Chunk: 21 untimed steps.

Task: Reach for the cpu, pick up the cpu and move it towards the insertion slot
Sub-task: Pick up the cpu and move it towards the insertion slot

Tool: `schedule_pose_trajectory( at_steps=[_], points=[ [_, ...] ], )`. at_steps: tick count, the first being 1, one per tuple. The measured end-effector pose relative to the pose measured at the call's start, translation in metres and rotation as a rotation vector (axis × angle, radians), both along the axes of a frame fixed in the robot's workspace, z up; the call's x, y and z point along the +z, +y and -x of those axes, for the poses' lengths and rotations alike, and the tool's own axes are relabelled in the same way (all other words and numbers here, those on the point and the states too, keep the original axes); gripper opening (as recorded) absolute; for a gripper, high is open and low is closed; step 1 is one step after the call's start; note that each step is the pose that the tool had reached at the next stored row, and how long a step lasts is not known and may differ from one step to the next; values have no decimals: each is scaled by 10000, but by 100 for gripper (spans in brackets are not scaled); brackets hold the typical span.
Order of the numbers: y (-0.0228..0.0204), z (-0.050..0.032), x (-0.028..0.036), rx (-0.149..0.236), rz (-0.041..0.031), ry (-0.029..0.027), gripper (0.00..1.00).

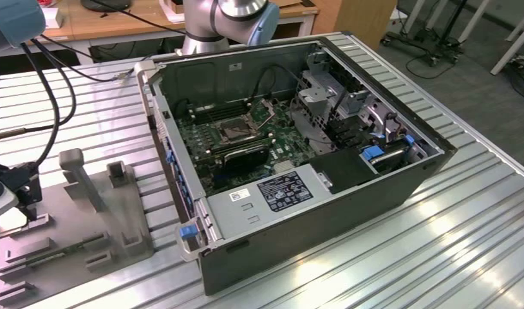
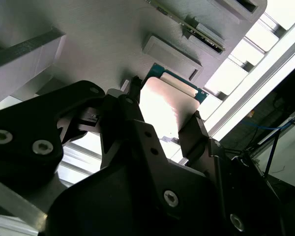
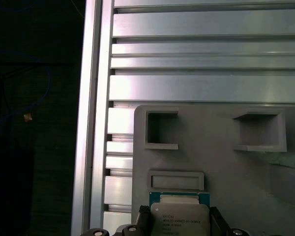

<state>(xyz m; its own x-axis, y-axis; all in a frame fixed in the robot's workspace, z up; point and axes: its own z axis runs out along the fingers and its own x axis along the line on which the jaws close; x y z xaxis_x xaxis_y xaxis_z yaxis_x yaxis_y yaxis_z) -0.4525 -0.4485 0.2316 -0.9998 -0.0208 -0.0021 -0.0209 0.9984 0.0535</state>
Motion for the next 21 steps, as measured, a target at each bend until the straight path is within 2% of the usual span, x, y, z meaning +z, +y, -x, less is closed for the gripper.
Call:
schedule_pose_trajectory(
  at_steps=[13, 21],
  points=[
    [0, 0, 27, 0, 0, 1, 55],
    [0, 0, 80, 1, 1, 2, 55]
  ],
)
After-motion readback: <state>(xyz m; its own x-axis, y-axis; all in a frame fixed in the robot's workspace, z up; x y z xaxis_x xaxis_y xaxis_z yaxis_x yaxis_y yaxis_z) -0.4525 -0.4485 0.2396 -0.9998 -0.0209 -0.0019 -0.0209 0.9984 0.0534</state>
